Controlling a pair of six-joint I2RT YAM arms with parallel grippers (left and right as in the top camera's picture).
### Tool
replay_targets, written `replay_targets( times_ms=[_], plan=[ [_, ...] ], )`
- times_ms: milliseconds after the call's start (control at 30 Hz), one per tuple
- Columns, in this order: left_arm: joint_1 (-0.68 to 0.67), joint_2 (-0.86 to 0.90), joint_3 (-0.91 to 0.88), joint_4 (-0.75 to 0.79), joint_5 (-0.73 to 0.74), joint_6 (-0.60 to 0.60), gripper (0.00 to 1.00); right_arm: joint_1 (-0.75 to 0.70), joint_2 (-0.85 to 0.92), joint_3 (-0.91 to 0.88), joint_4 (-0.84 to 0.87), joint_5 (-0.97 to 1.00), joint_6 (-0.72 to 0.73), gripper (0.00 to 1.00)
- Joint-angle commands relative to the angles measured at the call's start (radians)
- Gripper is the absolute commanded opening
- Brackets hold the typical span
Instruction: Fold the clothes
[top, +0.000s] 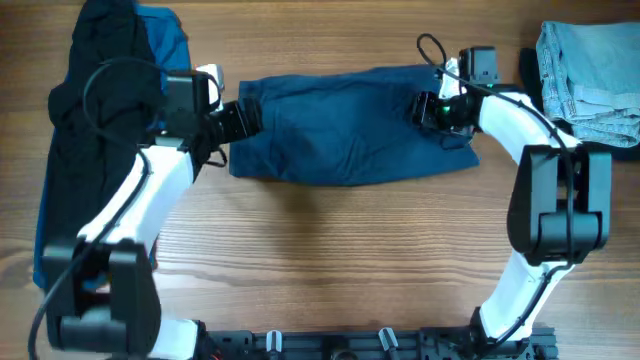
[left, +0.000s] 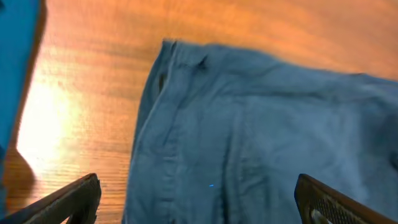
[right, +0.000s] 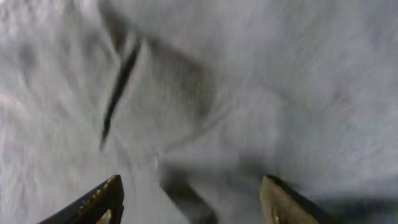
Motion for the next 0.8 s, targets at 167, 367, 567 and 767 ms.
replay_targets(
  times_ms=[167, 367, 567, 767],
  plan=[
    [0.101, 0.197, 0.003, 0.015, 0.105, 0.004, 0.93, 0.001, -0.177, 0.041, -0.089, -0.159, -0.106, 0.7],
    [0.106, 0.291, 0.003, 0.069, 0.158, 0.052, 0.88, 0.006, -0.228, 0.041, -0.102, -0.159, -0.098, 0.61],
    [0.105, 0.322, 0.003, 0.08, 0.298, 0.105, 0.71, 0.006, -0.23, 0.041, -0.105, -0.172, -0.07, 0.57],
    [0.074, 0.354, 0.003, 0.126, 0.36, 0.096, 0.58, 0.006, -0.23, 0.041, -0.105, -0.181, -0.074, 0.56]
  ],
)
